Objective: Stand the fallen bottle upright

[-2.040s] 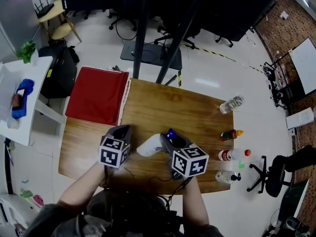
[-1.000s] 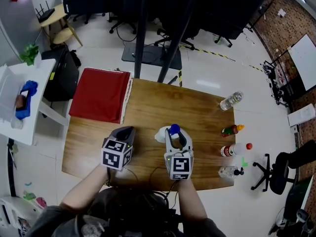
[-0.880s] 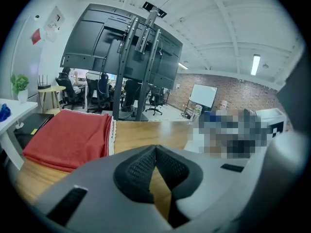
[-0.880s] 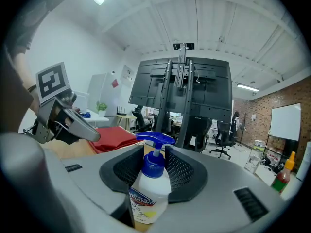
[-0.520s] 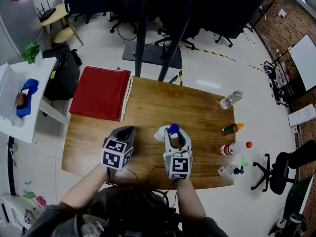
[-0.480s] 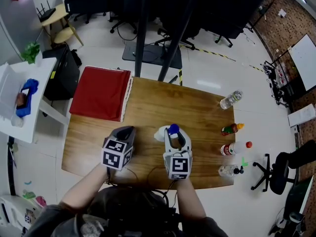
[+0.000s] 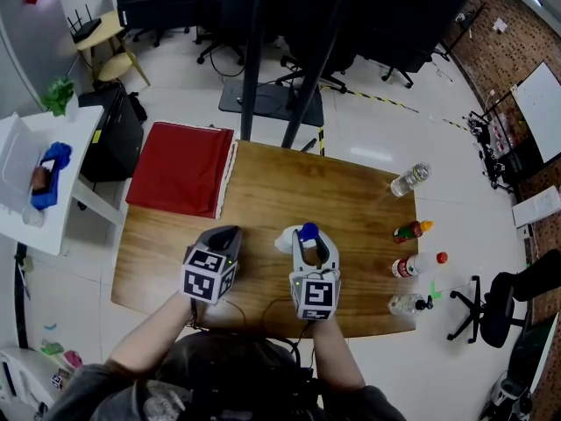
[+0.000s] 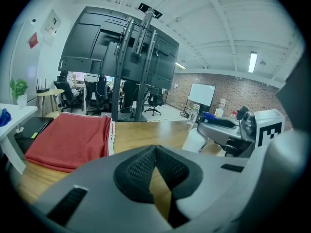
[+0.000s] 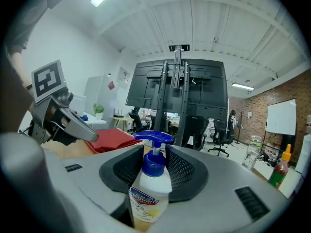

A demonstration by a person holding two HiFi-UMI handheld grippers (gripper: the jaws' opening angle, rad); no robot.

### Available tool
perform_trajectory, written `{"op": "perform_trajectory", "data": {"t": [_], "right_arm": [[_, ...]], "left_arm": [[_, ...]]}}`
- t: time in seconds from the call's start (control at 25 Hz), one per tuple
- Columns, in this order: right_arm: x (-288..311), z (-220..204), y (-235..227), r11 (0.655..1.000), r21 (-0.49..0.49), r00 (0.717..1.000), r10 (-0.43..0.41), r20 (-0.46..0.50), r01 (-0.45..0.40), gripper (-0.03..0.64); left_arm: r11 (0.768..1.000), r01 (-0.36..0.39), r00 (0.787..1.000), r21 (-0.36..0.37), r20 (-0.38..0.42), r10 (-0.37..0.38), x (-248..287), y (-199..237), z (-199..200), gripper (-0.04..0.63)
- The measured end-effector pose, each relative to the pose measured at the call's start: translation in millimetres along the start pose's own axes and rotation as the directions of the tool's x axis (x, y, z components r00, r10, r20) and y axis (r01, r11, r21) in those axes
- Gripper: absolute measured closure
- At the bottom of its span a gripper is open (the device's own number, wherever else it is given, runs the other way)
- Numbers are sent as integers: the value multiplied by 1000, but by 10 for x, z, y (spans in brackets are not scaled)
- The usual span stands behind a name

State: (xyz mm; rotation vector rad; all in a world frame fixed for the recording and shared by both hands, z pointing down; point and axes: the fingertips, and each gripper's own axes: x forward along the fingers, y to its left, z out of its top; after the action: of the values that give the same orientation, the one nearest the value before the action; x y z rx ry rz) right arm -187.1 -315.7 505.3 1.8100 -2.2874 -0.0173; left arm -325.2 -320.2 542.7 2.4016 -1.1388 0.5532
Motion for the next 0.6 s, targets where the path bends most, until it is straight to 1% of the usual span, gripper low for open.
{"op": "perform_trajectory", "data": {"t": [0.16, 0.28, 0.6], "right_arm": [[-16, -13, -12, 1000, 1, 1000, -4, -2, 4, 445], [-5, -32, 20, 1000, 4, 1000, 8, -17, -8, 445], [12, -142, 49, 1000, 21, 999, 24, -39, -23, 394]], "left_arm": [[1000, 4, 1000, -4, 8, -4, -19, -19, 12, 568], [1000, 7, 1000, -4, 11, -7, -42, -19, 3, 568], [1000, 5, 1000, -3, 14, -5, -93, -6, -8, 568]]}}
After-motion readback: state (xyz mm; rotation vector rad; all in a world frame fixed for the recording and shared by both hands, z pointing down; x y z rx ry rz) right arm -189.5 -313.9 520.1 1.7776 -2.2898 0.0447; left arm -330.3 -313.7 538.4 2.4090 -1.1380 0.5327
